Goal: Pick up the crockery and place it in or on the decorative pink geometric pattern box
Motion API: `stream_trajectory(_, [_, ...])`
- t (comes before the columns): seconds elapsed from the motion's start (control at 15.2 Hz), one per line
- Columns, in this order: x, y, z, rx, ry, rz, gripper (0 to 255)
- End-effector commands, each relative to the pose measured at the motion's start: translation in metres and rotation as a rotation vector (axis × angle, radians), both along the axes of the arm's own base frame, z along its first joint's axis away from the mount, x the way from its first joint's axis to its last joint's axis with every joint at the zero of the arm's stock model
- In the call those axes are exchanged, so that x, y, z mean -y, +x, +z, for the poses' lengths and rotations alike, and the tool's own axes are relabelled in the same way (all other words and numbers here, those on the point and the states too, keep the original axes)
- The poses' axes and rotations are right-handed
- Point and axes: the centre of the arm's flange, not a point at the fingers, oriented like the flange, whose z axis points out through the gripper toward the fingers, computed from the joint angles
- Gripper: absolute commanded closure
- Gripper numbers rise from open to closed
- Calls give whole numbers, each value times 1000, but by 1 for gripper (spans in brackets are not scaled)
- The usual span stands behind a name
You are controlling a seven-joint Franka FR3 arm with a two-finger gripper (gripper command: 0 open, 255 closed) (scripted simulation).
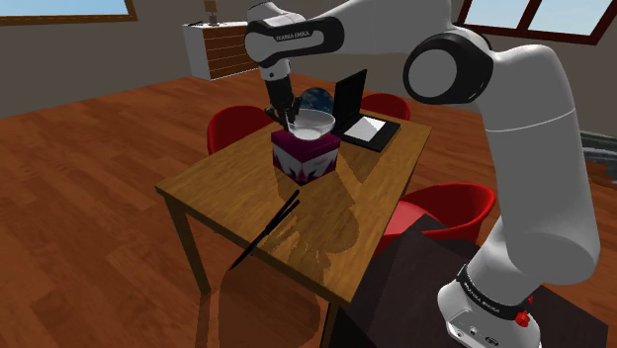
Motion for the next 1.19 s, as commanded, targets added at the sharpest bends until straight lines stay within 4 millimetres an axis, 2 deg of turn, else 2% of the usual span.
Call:
stream_trajectory(0.0, [0, 0, -1, -1, 0, -1, 0])
stream_trajectory(0.33, [0, 0, -1, -1, 0, -1, 0])
stream_trajectory(0.59, [-8, 8, 48, -1, 0, -1, 0])
stream_trajectory(1.12, [-8, 8, 48, -1, 0, -1, 0])
